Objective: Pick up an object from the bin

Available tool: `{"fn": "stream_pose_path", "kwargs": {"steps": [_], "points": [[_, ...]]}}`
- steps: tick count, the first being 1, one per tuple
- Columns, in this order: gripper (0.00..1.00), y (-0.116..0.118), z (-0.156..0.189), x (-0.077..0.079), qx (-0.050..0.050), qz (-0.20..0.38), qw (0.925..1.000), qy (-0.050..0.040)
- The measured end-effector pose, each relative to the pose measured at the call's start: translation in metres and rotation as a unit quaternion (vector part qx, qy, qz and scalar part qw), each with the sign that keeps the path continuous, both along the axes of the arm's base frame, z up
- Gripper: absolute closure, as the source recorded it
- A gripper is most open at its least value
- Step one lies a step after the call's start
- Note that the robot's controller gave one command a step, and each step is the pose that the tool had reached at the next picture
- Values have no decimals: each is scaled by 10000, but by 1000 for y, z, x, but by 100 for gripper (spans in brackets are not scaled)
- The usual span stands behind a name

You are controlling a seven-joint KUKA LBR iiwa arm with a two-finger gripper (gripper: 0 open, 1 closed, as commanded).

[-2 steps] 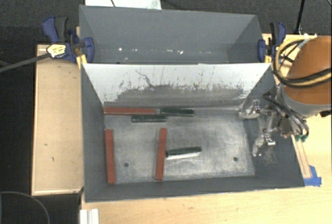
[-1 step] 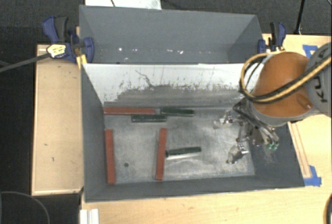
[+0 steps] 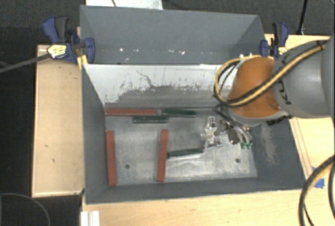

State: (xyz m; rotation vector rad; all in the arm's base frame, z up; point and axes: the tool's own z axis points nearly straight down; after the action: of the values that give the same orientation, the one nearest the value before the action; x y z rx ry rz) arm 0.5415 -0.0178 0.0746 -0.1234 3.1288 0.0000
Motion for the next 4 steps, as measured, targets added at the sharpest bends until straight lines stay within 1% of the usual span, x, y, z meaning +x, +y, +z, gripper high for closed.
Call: {"fn": "stream_pose_path", "kwargs": {"steps": [1,2,3,4], "points": [[0,0,-2,-1,-1,17,10000,10],[0,0,-2,-1,-1,23,10000,9],[100,62,1,0,10,20,10000,-14],[100,62,1,0,10,25,10000,-14]]}}
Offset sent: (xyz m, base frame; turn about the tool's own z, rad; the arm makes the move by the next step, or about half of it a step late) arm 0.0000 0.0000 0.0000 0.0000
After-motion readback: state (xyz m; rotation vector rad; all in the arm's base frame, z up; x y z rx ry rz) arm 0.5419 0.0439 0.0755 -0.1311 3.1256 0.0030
